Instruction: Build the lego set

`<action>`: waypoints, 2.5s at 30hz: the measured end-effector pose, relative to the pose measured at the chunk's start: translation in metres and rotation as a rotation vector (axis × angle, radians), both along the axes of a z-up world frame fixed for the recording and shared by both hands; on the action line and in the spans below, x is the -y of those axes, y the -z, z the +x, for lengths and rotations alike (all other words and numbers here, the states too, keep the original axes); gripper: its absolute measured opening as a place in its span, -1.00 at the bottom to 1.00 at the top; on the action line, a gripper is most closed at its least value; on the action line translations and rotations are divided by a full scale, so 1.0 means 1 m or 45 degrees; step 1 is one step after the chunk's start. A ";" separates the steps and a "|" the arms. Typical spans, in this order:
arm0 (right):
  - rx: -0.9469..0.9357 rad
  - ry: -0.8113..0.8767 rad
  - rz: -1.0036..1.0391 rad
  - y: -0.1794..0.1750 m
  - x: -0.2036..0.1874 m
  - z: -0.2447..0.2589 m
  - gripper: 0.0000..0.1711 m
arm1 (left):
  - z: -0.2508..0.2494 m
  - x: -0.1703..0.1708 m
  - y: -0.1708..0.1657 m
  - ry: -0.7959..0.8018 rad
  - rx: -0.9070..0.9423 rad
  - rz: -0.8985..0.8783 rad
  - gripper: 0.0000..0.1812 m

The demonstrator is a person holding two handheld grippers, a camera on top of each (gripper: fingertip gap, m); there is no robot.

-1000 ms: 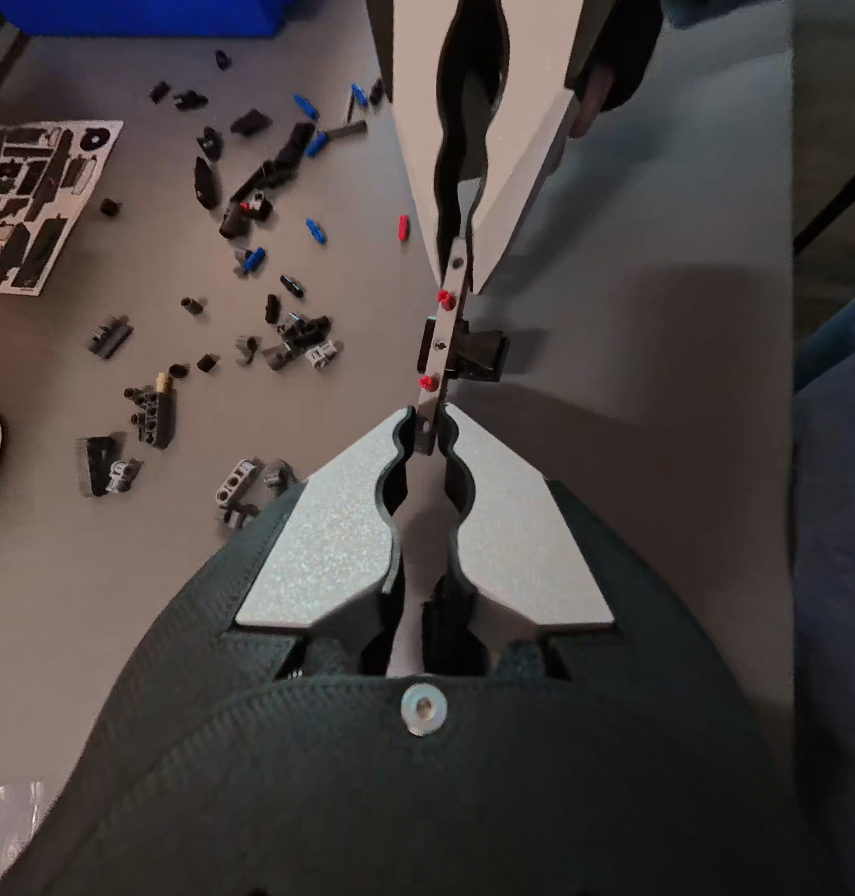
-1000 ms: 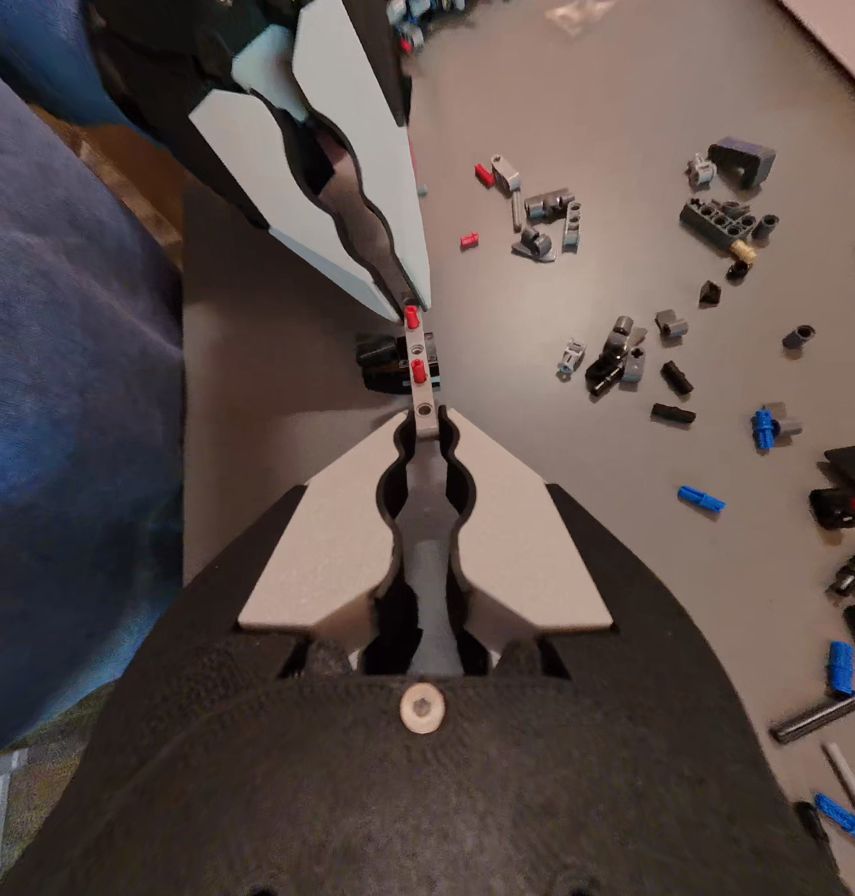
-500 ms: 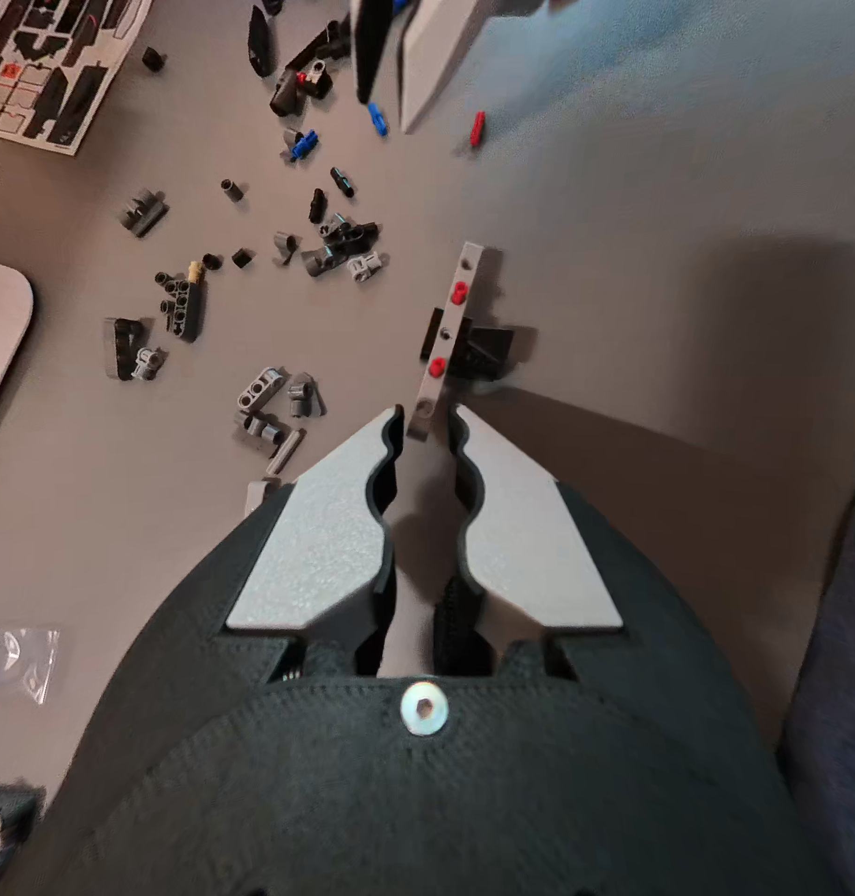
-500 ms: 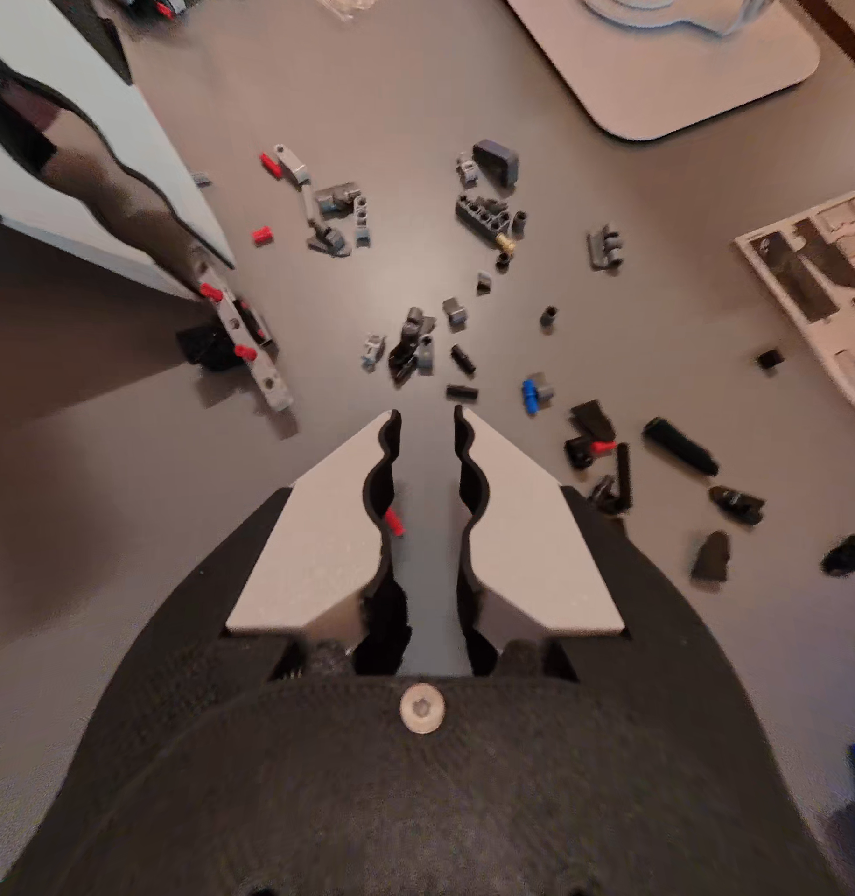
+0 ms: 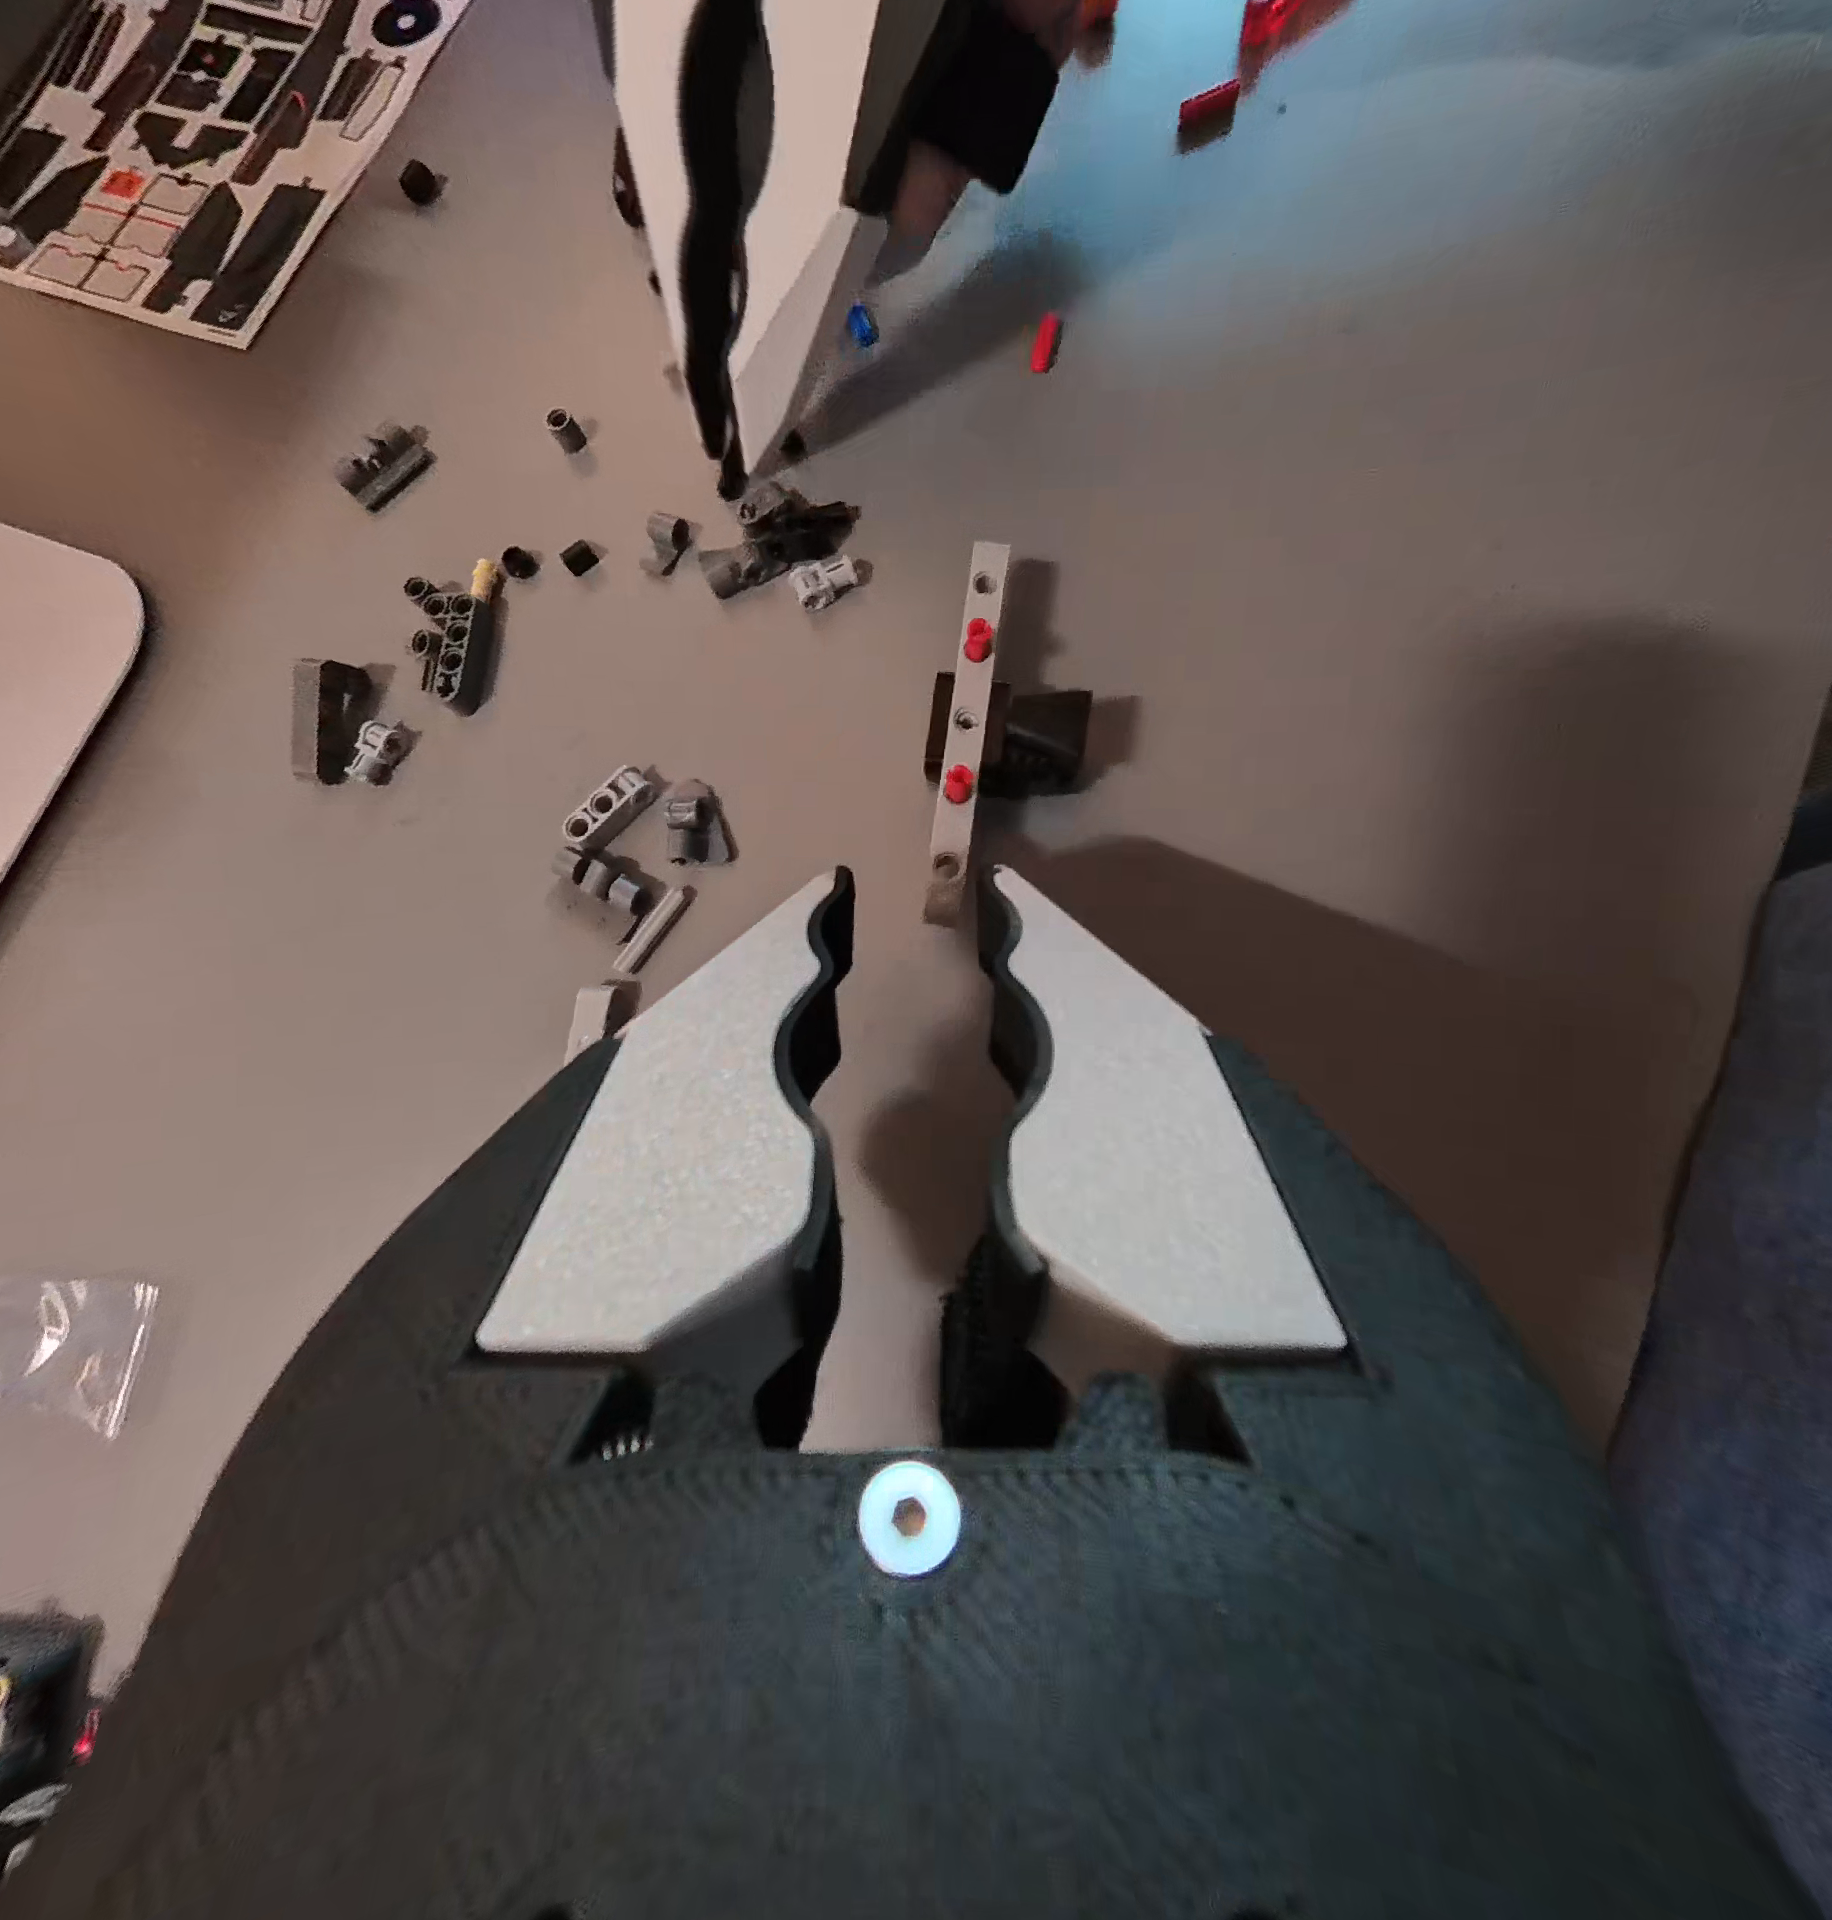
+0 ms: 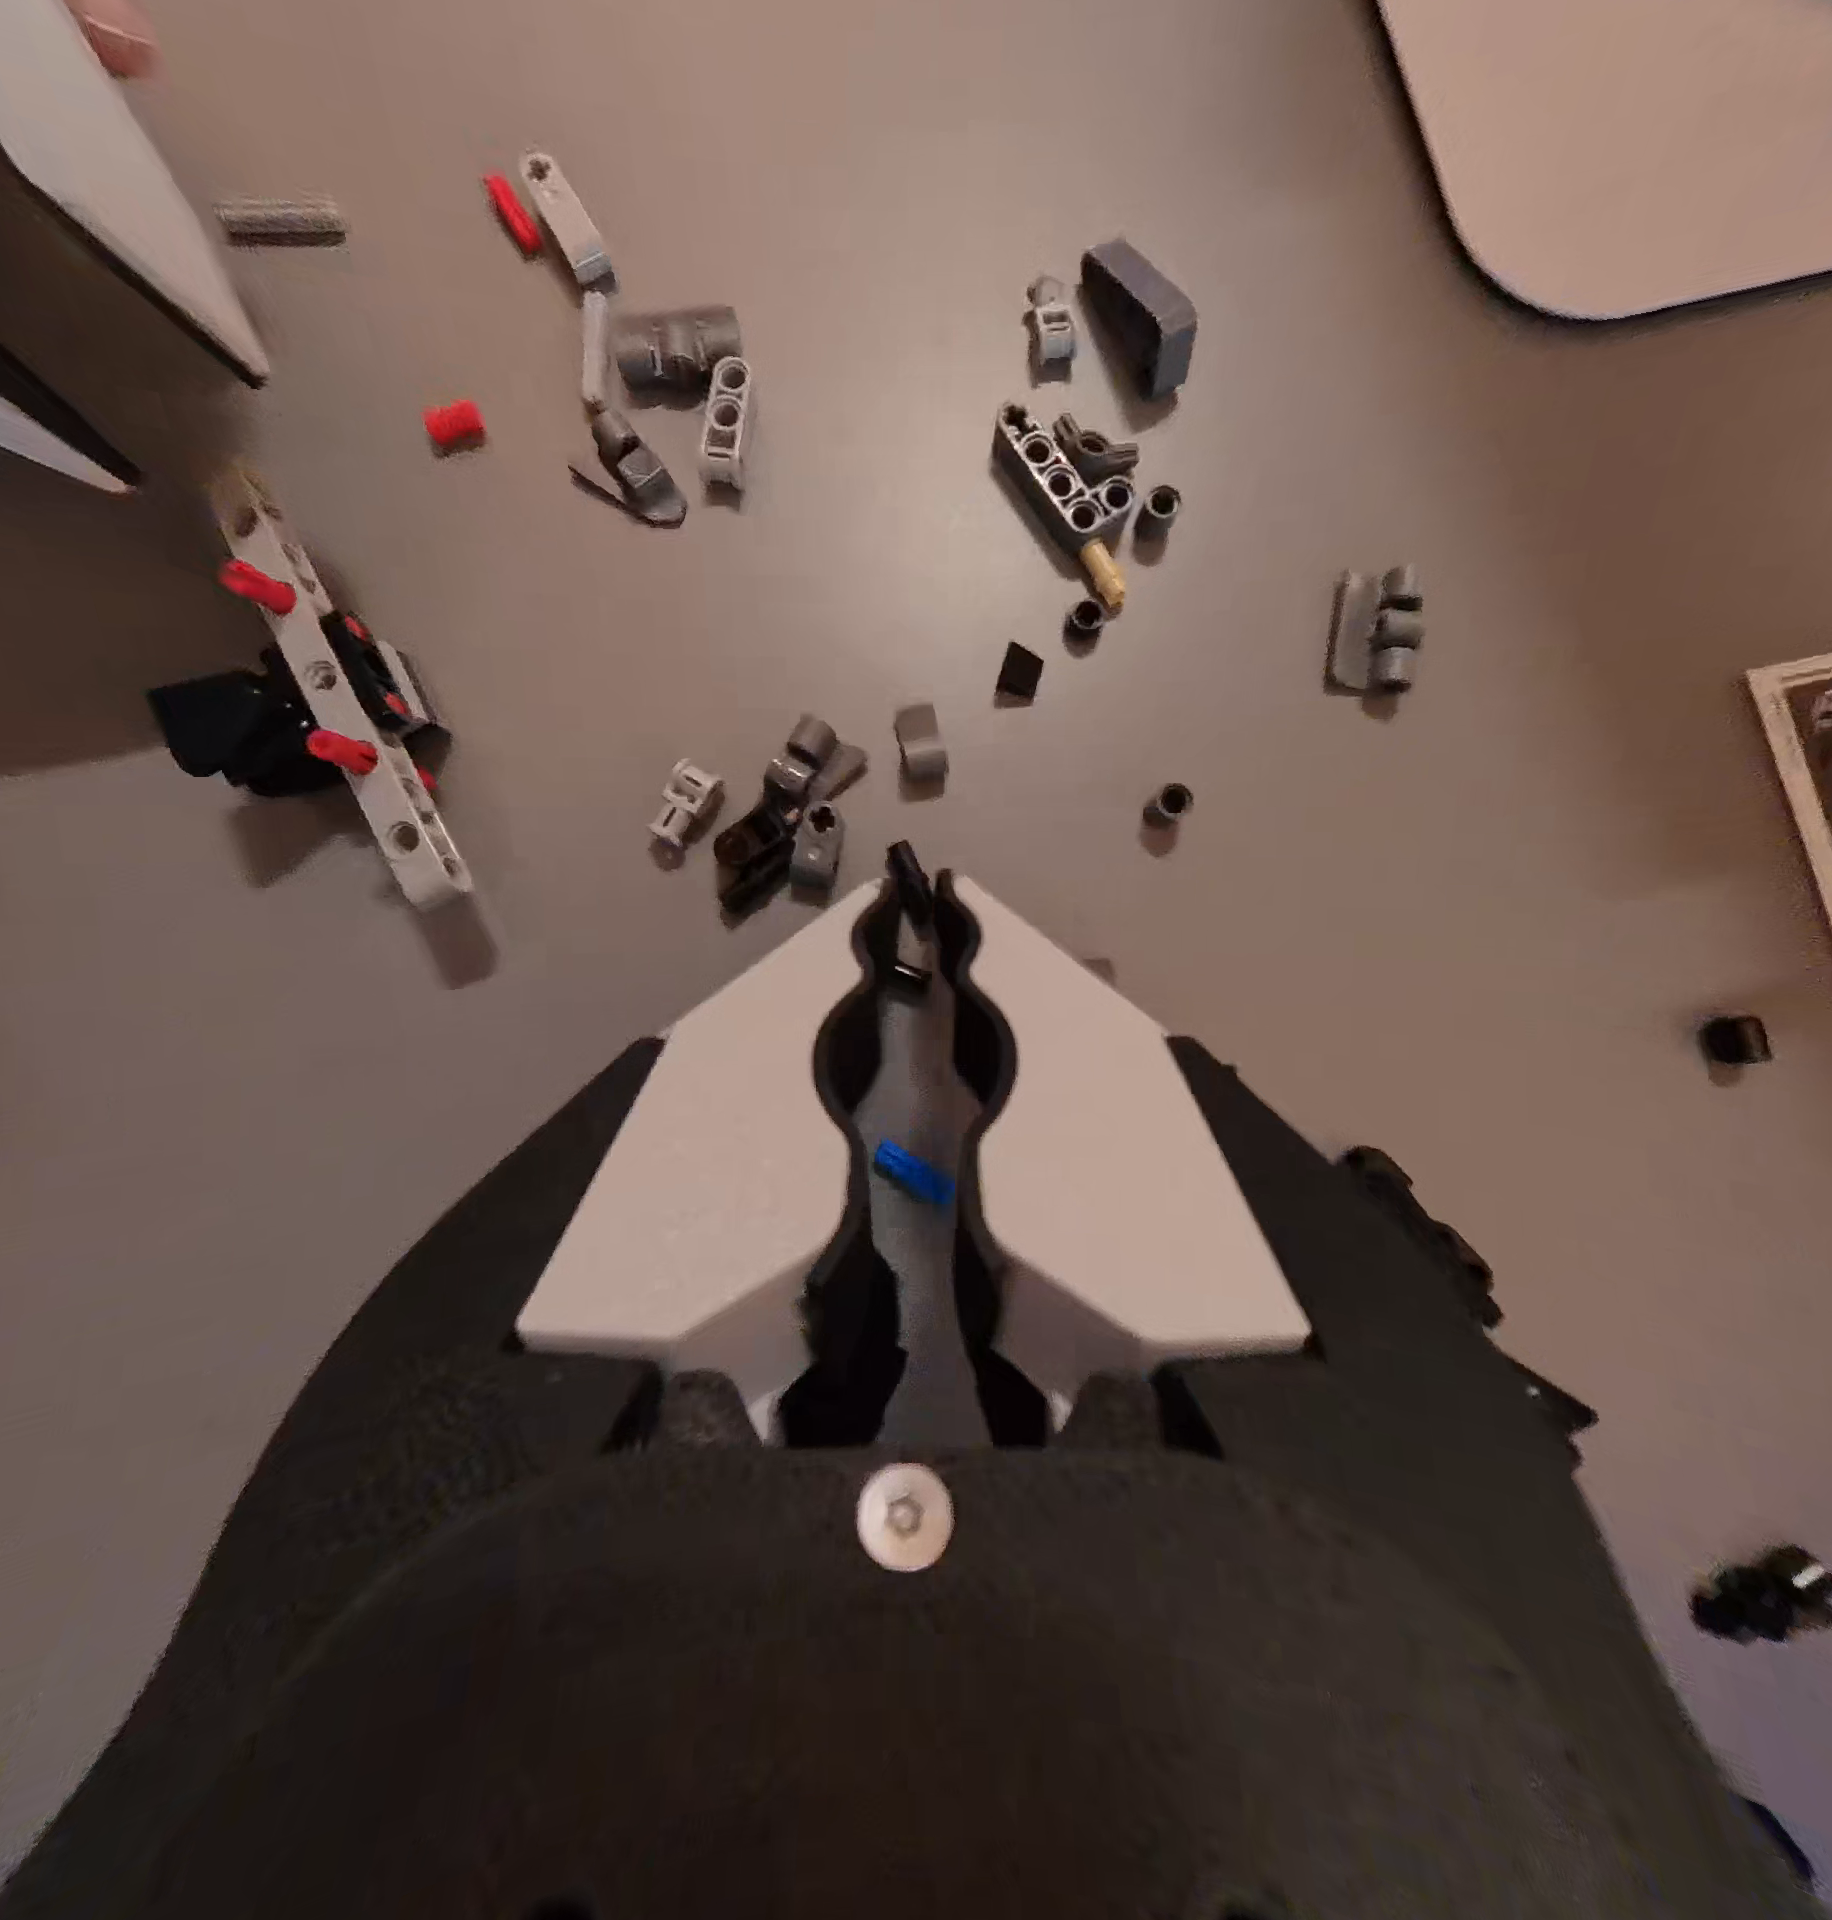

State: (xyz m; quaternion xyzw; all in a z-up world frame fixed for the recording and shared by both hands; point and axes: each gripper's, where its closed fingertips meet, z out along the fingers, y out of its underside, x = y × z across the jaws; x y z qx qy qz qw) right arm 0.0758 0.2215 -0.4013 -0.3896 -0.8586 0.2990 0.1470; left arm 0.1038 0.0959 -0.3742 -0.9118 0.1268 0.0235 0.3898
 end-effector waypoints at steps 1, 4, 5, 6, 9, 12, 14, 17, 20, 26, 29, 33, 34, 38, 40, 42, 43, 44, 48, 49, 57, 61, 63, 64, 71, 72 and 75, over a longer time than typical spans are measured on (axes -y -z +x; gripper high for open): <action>0.007 -0.003 -0.014 0.001 0.001 0.000 -0.98 | -0.001 0.000 -0.001 -0.005 0.006 0.006 -0.75; 0.020 0.003 -0.020 0.001 0.001 0.000 -0.99 | -0.005 -0.002 -0.008 -0.016 0.001 0.041 -0.75; 0.021 0.010 -0.025 0.001 0.001 0.000 -0.99 | -0.007 -0.003 -0.011 -0.020 0.002 0.055 -0.76; 0.024 0.018 -0.040 0.001 0.001 0.001 -0.99 | -0.008 -0.005 -0.013 -0.023 0.005 0.065 -0.76; 0.010 0.057 -0.109 -0.004 0.002 0.003 -1.00 | -0.013 -0.010 -0.019 -0.024 -0.005 0.097 -0.75; -0.005 0.104 -0.178 -0.013 0.000 0.006 -0.99 | -0.016 -0.017 -0.027 -0.009 -0.030 0.125 -0.75; -0.016 0.125 -0.247 -0.022 0.000 0.010 -0.99 | -0.017 -0.023 -0.033 0.006 -0.049 0.155 -0.74; -0.030 0.156 -0.360 -0.036 0.002 0.015 -0.99 | -0.018 -0.030 -0.041 0.028 -0.068 0.180 -0.73; -0.050 0.172 -0.529 -0.058 0.007 0.020 -0.99 | -0.019 -0.037 -0.051 0.051 -0.100 0.220 -0.72; 0.008 0.136 -0.851 -0.097 0.021 0.034 -0.99 | -0.015 -0.056 -0.084 0.180 -0.223 0.355 -0.70; 0.090 0.094 -0.973 -0.106 0.030 0.041 -1.00 | -0.011 -0.067 -0.095 0.254 -0.305 0.399 -0.69; 0.148 0.047 -1.085 -0.117 0.038 0.046 -1.00 | 0.007 -0.075 -0.098 0.410 -0.369 0.418 -0.68; 0.165 0.034 -1.106 -0.119 0.040 0.048 -1.00 | 0.012 -0.075 -0.097 0.451 -0.389 0.419 -0.68; 0.258 -0.026 -1.161 -0.121 0.049 0.055 -1.00 | 0.023 -0.077 -0.090 0.541 -0.458 0.399 -0.69; 0.313 -0.037 -1.164 -0.117 0.053 0.057 -1.00 | 0.027 -0.077 -0.088 0.559 -0.462 0.397 -0.70; 0.350 -0.067 -1.180 -0.117 0.058 0.060 -1.00 | 0.032 -0.076 -0.088 0.581 -0.465 0.415 -0.76; 0.374 -0.062 -1.180 -0.114 0.059 0.060 -1.00 | 0.034 -0.075 -0.089 0.592 -0.470 0.421 -0.81; 0.394 -0.066 -1.178 -0.112 0.061 0.061 -1.00 | 0.035 -0.075 -0.087 0.595 -0.478 0.416 -0.84; 0.415 -0.079 -1.215 -0.114 0.063 0.060 -0.99 | 0.036 -0.073 -0.085 0.595 -0.492 0.421 -0.94; 0.398 -0.066 -1.242 -0.117 0.062 0.057 -0.99 | 0.035 -0.073 -0.087 0.575 -0.485 0.431 -0.96; 0.156 0.139 -1.443 -0.141 0.049 0.040 -0.91 | 0.016 -0.079 -0.115 0.375 -0.417 0.584 -0.97; 0.139 0.165 -1.596 -0.152 0.050 0.040 -0.93 | 0.017 -0.081 -0.118 0.389 -0.508 0.604 -0.97; 0.143 0.166 -1.631 -0.152 0.051 0.041 -0.96 | 0.019 -0.082 -0.121 0.403 -0.526 0.618 -0.97; 0.142 0.173 -1.648 -0.152 0.050 0.041 -0.97 | 0.019 -0.083 -0.121 0.404 -0.544 0.618 -0.97; 0.121 0.220 -1.688 -0.152 0.052 0.040 -0.95 | 0.020 -0.083 -0.122 0.379 -0.590 0.635 -0.97; 0.117 0.223 -1.706 -0.153 0.051 0.040 -0.94 | 0.019 -0.083 -0.123 0.367 -0.581 0.640 -0.97; 0.100 0.236 -1.721 -0.156 0.052 0.040 -0.97 | 0.018 -0.082 -0.125 0.339 -0.625 0.652 -0.97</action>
